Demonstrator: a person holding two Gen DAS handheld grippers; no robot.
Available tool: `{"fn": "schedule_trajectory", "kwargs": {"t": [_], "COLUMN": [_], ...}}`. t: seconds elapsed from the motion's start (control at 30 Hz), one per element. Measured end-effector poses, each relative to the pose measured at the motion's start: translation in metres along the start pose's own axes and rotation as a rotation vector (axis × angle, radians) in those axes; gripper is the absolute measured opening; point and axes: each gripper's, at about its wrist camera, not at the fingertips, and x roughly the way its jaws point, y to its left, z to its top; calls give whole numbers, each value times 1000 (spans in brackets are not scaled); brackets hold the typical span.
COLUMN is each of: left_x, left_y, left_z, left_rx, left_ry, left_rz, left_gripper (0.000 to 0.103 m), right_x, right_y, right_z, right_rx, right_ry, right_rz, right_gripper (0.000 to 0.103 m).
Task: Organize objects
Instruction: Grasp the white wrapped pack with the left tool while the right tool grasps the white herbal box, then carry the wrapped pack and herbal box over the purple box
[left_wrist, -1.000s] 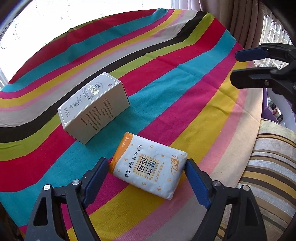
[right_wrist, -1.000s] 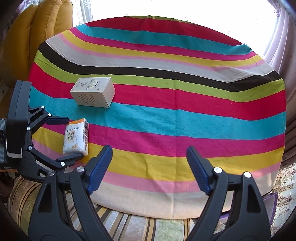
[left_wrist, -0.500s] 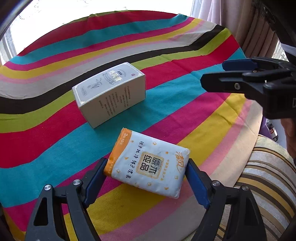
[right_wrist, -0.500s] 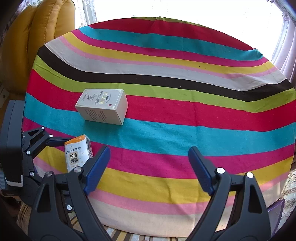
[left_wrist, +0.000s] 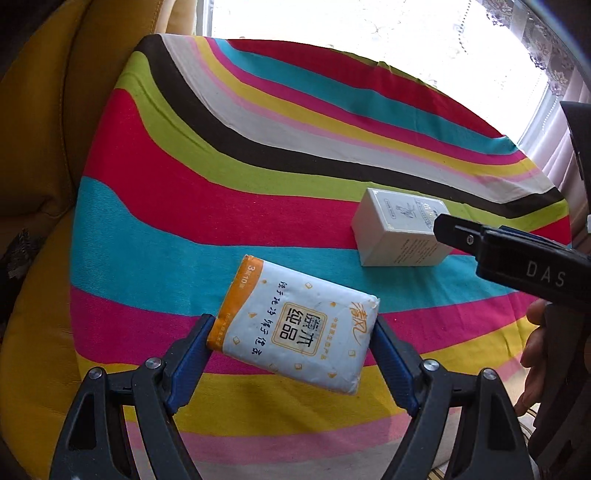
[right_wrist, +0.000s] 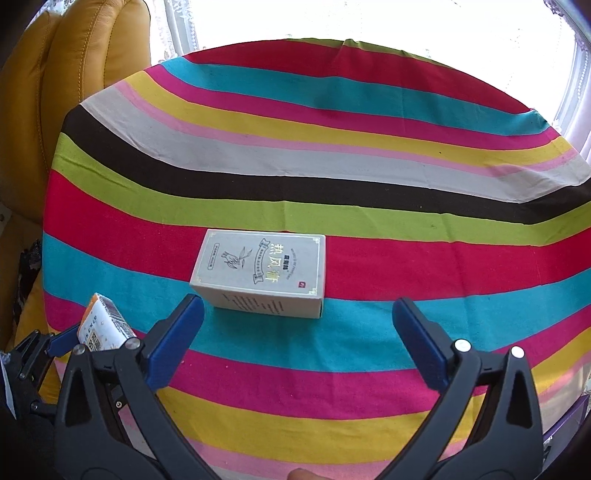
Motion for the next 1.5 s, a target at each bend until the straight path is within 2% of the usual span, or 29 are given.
{"fn": "schedule_trajectory", "kwargs": {"t": [0.13,0.37,0.53,0.77,1.1,1.5], "left_x": [2,-1,1,2,-18,-49], "left_y": [9,15,17,11,-9,-60], "left_z": [2,1,2,1,0,-26], "left_rx": [-40,-67,-75,-73,-47,12], "left_ry": [-31,-42,-41,-37,-67,-83], "left_rz": [20,-4,-13,-20,-27,-119], "left_gripper": [83,83,83,83,83,83], "right_x": [13,36,54,60,14,-64], "right_y": [18,34,34,33,14,-39], "right_z": [7,12,13,10,-1,-47], "right_rx": [-8,-34,-39,-53,-26,42], "right_ry": [3,21,44,36,-27,-75], "right_rz": [-5,-41,-67,-60,-101,-184], "right_gripper": [103,103,103,101,101,101]}}
